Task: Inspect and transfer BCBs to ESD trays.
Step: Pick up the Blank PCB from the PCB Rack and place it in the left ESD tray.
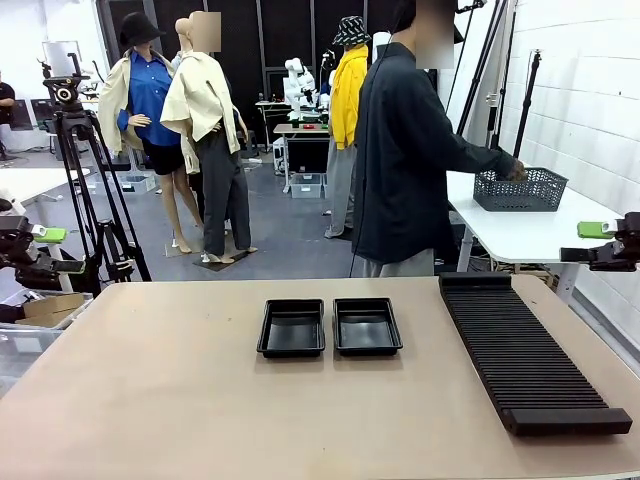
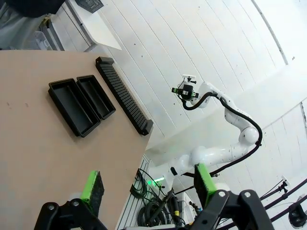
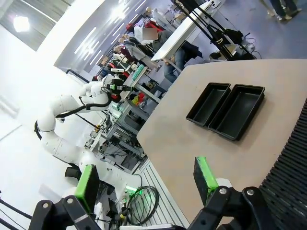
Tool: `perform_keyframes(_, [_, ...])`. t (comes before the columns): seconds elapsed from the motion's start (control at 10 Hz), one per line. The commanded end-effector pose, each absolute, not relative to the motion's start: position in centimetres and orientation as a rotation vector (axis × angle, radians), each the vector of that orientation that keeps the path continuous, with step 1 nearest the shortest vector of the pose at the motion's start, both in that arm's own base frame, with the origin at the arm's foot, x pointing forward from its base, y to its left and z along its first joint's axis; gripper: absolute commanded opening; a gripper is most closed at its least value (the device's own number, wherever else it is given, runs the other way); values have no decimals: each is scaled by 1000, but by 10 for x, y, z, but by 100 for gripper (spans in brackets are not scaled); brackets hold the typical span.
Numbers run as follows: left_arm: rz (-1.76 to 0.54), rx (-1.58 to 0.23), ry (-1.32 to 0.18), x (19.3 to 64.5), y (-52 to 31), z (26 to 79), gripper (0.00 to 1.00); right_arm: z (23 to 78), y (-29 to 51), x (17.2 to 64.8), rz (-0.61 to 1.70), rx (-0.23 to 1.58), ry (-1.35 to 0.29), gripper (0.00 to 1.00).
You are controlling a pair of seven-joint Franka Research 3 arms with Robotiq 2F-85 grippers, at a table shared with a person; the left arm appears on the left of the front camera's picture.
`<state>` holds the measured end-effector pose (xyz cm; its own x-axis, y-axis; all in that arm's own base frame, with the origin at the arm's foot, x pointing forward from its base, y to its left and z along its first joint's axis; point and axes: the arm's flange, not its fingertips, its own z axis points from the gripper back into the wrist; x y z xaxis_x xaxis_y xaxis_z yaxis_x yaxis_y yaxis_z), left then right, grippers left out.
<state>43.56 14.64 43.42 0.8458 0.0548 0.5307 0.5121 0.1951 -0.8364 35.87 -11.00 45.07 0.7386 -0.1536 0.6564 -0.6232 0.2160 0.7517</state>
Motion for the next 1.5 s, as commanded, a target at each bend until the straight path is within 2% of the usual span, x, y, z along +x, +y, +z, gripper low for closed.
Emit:
perform_keyframes(0.0, [-333,-1354,-503,435,147,435,100,450,-110,358,372,1349,-711,100])
perform_keyframes(1.4, [-333,-1354,-503,435,147,435,100,450,-110,358,372,1349,-711,100])
